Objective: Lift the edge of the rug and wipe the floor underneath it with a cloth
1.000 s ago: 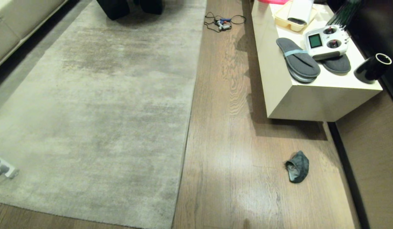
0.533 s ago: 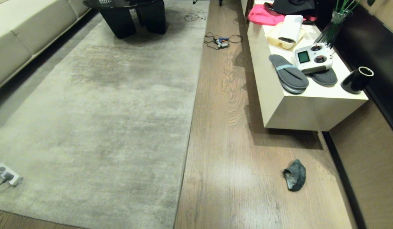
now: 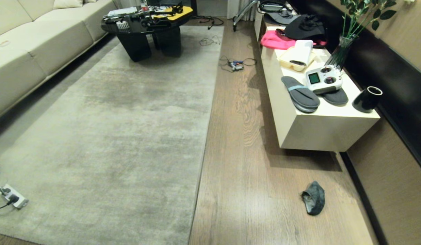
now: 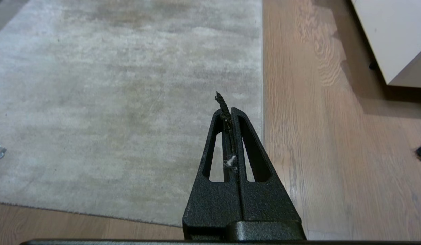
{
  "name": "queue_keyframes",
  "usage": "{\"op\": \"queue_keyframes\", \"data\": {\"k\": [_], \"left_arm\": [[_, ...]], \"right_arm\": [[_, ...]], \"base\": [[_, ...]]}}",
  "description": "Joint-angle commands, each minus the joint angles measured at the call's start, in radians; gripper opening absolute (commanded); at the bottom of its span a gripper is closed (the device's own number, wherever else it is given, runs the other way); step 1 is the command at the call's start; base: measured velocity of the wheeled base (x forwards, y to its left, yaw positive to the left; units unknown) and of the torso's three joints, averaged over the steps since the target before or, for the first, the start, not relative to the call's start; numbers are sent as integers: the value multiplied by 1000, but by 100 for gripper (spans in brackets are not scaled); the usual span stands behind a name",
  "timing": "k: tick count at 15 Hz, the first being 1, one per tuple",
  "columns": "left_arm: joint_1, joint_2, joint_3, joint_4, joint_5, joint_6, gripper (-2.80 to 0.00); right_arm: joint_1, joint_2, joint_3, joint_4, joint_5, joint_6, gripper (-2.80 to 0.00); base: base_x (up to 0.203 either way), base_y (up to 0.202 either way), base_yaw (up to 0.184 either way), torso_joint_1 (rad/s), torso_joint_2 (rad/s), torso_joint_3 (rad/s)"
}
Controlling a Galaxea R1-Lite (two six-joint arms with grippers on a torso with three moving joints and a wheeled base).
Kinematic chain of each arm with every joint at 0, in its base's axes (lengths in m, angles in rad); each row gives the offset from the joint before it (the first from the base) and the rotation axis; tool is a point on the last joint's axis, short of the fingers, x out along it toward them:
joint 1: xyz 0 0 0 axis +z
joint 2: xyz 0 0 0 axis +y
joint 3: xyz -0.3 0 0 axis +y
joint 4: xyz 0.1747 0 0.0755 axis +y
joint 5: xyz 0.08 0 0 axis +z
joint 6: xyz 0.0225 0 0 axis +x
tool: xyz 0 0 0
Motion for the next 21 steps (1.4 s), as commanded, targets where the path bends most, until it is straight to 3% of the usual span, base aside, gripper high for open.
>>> {"op": "queue_keyframes", "data": {"k": [1,13,21], "left_arm": [[0,1,0,-1,1,0,-280],[0,1,0,1,1,1,-280],[0,1,0,1,1,1,-280]], "right_arm": [[0,0,0,0,0,-1,-280],[0,0,0,0,0,-1,-280],[0,0,0,0,0,-1,-280]], "base": [[0,0,0,1,9,201],[0,0,0,2,3,201],[0,0,0,1,1,26]]}}
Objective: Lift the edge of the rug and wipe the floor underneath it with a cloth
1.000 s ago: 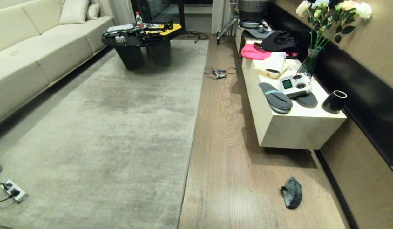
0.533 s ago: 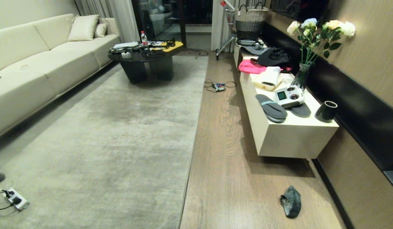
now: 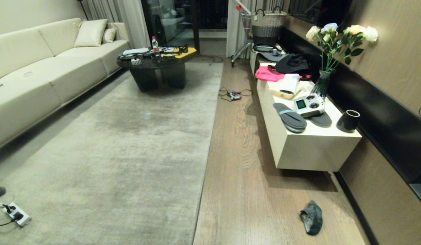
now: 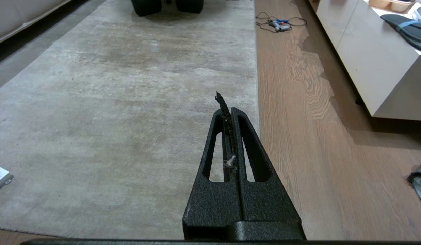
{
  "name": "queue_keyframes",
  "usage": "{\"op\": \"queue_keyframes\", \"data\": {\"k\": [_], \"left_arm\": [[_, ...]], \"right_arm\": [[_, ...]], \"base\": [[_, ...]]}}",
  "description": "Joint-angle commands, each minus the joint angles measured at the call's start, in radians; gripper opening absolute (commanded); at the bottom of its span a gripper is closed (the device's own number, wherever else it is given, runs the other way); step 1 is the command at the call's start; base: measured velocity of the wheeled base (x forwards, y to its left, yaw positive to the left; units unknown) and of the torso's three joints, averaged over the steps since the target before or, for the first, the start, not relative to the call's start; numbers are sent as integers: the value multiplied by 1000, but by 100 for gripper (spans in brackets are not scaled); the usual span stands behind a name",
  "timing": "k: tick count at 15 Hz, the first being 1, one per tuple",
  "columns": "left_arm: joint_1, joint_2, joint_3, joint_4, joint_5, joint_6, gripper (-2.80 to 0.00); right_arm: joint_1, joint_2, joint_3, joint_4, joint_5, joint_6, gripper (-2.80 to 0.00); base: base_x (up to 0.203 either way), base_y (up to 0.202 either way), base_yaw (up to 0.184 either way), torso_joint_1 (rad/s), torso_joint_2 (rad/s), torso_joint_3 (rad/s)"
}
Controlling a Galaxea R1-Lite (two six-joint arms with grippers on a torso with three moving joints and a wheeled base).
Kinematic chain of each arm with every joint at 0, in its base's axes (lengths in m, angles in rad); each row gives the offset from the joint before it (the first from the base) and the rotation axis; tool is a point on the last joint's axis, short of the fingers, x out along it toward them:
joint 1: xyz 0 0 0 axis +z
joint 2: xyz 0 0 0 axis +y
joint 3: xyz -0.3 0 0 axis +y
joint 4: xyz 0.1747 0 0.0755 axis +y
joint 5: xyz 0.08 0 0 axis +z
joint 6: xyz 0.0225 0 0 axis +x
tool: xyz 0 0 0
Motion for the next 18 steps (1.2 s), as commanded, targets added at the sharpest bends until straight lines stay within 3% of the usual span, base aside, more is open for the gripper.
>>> {"op": "queue_keyframes", "data": {"k": [1,18], "left_arm": [[0,1,0,-1,0,-1,-280],[0,1,0,-1,0,-1,-280]], "right_arm": [[0,0,0,0,0,0,-280],[0,0,0,0,-3,25,-280]], "base": [[0,0,0,0,0,0],[0,0,0,0,0,0]]}}
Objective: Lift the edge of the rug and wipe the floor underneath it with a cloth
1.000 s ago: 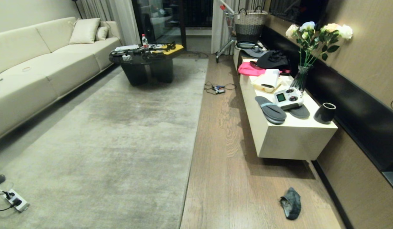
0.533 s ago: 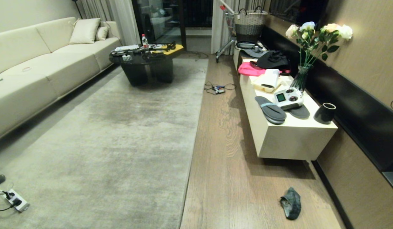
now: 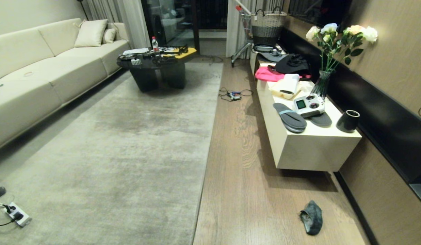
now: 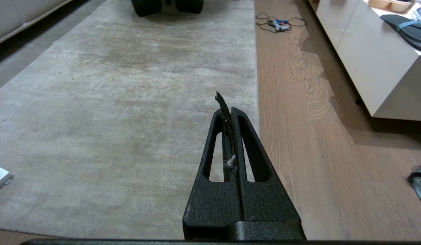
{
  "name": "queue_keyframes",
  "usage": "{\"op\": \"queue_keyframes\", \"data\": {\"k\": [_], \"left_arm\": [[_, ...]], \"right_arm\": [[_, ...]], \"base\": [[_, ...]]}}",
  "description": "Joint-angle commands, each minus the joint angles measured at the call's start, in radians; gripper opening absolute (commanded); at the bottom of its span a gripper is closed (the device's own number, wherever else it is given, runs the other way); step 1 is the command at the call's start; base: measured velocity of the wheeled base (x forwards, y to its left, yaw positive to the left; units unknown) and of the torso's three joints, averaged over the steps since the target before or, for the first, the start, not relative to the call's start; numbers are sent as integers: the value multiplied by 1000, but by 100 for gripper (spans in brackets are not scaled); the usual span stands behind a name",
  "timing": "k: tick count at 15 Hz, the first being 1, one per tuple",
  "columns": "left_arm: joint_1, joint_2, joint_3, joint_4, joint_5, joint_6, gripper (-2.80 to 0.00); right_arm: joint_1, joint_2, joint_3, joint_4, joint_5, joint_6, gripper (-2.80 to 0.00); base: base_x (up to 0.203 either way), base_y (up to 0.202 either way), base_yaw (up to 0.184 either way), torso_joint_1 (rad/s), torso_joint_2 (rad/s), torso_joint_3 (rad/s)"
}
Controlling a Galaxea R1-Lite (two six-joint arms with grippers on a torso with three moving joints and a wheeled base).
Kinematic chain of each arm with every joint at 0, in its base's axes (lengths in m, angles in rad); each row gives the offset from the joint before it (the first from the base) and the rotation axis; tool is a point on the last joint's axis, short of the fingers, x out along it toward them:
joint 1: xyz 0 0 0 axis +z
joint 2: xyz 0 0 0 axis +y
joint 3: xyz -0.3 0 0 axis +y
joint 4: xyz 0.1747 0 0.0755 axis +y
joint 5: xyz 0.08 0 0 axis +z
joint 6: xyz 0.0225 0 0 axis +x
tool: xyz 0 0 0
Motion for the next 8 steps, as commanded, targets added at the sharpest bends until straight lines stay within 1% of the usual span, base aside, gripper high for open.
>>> {"op": "queue_keyframes", "data": {"k": [1,8], "left_arm": [[0,1,0,-1,1,0,-280],[0,1,0,-1,1,0,-280]], "right_arm": [[0,0,0,0,-2,7,-280],[0,1,0,-2,0,12,-280]], "base": [[0,0,0,0,0,0],[0,0,0,0,0,0]]}}
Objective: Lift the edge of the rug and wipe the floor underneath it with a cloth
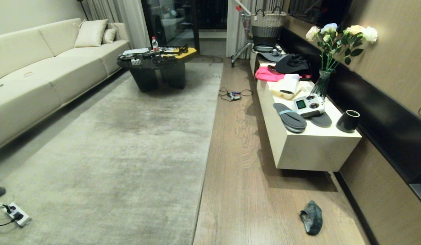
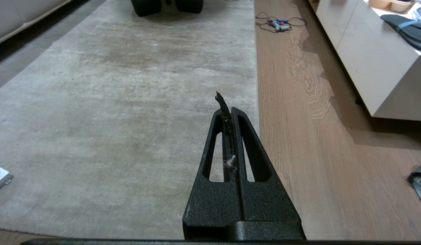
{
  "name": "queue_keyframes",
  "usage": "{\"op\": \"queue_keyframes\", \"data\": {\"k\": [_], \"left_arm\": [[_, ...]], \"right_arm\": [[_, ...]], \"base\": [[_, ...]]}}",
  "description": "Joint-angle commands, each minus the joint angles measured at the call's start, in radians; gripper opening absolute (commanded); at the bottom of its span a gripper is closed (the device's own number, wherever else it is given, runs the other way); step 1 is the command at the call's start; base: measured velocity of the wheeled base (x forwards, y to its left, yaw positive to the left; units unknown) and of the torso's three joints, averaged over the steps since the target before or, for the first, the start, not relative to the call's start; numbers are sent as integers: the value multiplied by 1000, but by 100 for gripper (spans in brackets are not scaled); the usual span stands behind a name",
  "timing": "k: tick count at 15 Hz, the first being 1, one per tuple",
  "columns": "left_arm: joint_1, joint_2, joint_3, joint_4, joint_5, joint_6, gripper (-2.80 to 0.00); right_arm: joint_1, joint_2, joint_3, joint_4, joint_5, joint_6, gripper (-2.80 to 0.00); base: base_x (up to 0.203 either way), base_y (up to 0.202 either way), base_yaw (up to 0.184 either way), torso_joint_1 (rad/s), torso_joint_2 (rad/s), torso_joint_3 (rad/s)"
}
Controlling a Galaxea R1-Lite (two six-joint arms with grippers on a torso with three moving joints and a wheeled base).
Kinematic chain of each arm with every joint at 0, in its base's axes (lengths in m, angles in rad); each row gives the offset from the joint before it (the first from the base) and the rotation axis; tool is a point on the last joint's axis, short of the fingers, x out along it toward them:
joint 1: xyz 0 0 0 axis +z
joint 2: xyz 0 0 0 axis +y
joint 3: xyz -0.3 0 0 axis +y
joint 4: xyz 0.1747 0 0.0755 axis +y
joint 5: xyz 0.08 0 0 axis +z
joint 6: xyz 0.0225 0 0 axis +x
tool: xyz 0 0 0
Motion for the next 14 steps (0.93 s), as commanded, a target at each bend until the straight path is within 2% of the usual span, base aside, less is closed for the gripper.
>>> {"op": "queue_keyframes", "data": {"k": [1,14], "left_arm": [[0,1,0,0,1,-1,-280],[0,1,0,0,1,-1,-280]], "right_arm": [[0,1,0,0,0,0,-280],[0,0,0,0,-1,-5,-280]], "base": [[0,0,0,0,0,0],[0,0,0,0,0,0]]}}
